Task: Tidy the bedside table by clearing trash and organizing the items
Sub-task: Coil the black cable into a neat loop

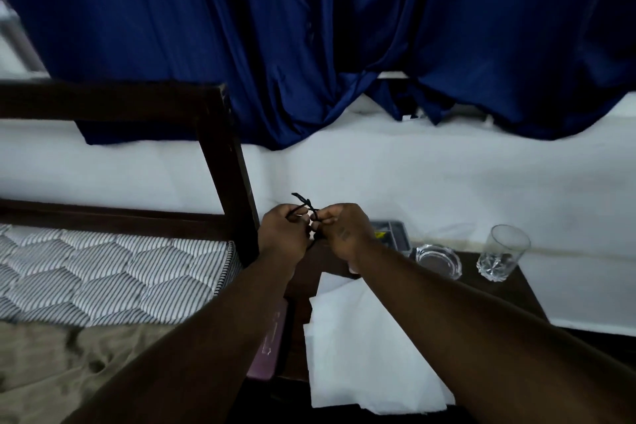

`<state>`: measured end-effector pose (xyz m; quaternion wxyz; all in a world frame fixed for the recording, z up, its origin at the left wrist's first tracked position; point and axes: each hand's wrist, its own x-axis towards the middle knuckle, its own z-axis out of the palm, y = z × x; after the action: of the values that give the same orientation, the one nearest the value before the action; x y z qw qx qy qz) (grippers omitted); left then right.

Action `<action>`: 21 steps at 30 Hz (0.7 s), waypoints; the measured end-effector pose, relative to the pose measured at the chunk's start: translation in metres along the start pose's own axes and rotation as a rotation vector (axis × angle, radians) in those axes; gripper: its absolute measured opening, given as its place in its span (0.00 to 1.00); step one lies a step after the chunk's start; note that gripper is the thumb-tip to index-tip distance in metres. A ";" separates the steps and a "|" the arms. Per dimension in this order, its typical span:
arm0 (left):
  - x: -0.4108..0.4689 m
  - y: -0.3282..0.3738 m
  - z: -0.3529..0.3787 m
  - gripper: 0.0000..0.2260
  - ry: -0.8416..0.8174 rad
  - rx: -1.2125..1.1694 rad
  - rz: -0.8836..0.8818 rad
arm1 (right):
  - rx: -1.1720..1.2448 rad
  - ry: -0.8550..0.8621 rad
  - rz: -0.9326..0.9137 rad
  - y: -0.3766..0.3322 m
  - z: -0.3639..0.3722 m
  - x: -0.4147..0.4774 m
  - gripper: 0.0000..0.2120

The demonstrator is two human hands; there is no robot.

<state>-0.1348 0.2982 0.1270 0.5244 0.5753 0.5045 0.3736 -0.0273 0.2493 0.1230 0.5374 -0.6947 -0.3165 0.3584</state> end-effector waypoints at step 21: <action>-0.200 0.173 0.002 0.09 -0.372 -0.123 0.244 | 0.181 0.143 -0.262 -0.115 -0.124 -0.207 0.01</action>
<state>-0.1427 0.1133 0.3166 0.5934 0.6581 0.3018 0.3518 -0.0418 0.0400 0.2881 0.6611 -0.6198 -0.3318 0.2621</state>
